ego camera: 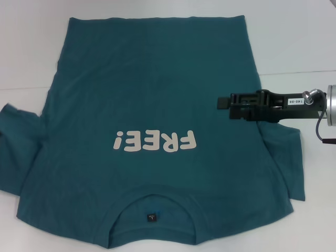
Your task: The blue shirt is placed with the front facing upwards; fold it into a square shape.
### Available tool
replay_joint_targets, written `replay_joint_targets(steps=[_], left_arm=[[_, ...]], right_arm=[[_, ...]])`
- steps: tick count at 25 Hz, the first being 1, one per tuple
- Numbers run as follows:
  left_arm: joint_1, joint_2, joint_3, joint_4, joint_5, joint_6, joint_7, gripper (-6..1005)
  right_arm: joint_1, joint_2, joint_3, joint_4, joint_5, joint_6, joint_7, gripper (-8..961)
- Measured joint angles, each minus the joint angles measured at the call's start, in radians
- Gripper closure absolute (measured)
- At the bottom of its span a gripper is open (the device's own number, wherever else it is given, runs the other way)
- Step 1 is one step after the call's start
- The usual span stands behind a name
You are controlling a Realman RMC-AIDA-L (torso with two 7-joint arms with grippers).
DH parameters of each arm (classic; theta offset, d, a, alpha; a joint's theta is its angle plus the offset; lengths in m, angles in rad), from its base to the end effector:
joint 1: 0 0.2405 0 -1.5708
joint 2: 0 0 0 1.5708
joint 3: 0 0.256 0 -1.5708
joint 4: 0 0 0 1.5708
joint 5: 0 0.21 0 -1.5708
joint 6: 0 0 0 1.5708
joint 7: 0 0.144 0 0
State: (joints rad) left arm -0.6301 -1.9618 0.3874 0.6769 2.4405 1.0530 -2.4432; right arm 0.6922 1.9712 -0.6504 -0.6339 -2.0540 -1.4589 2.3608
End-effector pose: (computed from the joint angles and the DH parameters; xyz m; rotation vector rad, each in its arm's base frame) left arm -0.3527 0.3972 0.0954 -1.6396 -1.7168 -0.5079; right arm 0.2393 0.3926 0.0426 -2.3006 1.7433 0.7684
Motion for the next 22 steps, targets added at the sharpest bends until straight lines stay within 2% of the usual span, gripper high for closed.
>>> replay_joint_targets(steps=[13,18,22], left_arm=[[-0.059,0.029,0.008,0.081,0.144,0.036,-0.025,1000],[-0.063,0.029,0.062,0.118,0.159,0.089,-0.071,1000],[-0.057,0.011,0.139,0.174,0.180,0.141,-0.168,1000]], right_arm=[[-0.002,-0.001,-0.005,0.000,0.000,-0.001,0.000,207],[0.002,-0.001,-0.006,0.000,0.000,-0.001,0.000,206],[0.003,-0.001,-0.006,0.000,0.000,-0.002,0.000,206]])
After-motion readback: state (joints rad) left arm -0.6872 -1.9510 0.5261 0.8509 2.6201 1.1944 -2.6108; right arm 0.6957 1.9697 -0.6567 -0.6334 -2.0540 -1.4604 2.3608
